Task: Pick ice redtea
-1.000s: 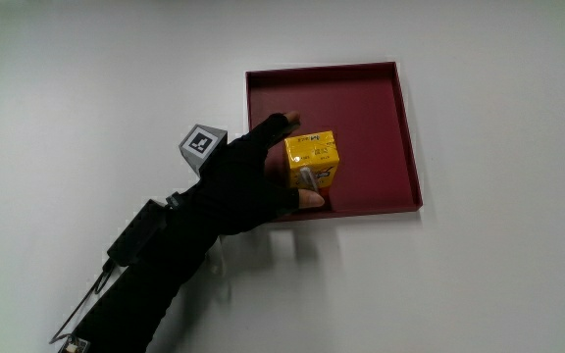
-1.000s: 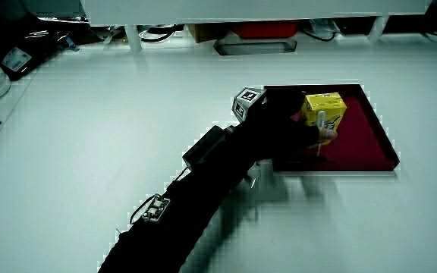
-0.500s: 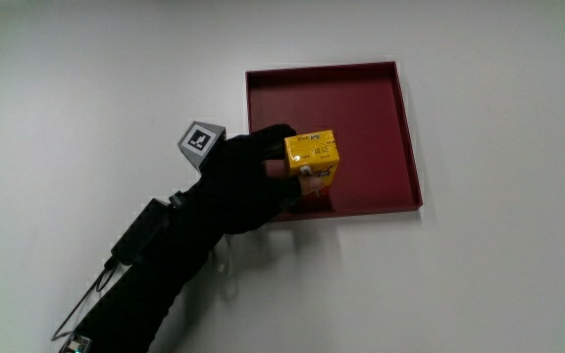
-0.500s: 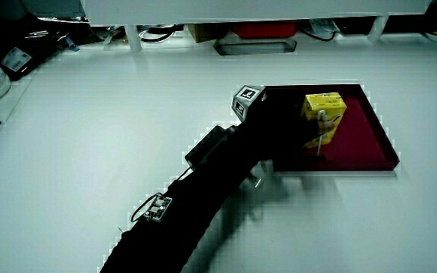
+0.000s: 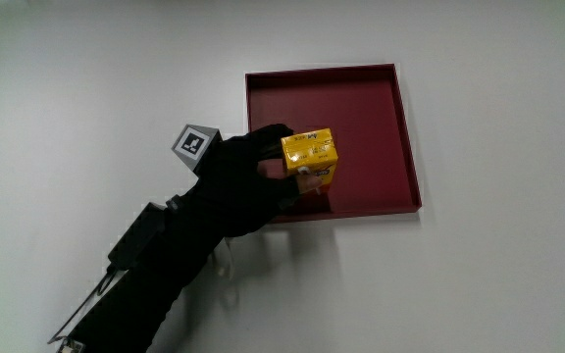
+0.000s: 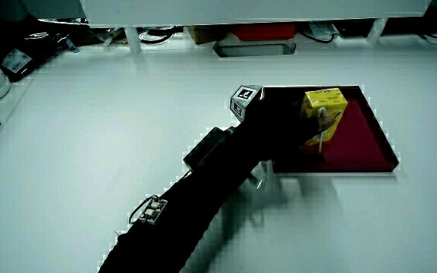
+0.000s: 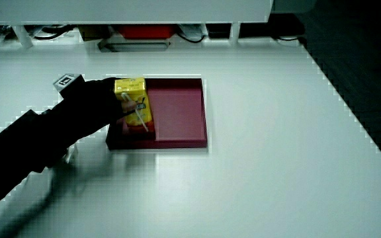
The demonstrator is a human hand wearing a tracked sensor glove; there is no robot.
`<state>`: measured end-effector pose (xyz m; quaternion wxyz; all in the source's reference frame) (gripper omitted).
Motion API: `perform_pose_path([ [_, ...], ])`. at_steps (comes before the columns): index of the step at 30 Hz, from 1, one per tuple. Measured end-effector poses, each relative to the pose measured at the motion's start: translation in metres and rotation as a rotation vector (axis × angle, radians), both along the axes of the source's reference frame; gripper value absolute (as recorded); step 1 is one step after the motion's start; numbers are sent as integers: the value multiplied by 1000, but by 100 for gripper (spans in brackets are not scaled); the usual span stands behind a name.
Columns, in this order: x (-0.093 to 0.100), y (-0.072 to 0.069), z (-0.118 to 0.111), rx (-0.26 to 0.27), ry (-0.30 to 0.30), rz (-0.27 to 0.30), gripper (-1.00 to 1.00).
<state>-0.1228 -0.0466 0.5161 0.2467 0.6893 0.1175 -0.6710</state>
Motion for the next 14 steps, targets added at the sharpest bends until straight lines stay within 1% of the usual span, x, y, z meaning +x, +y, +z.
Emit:
perform_pose_path([
  [2,0,0,-13,26,7,4,100],
  [3,0,0,-18,48,12,8,100],
  [5,1,2,-31,69,25,15,100],
  [6,1,3,-35,97,28,21,100],
  [7,1,4,-41,115,42,25,100],
  [9,1,8,-46,147,41,36,100],
  [11,5,16,-64,146,86,45,100],
  [13,8,23,-71,152,99,51,100],
  [14,9,27,-72,139,104,58,100],
])
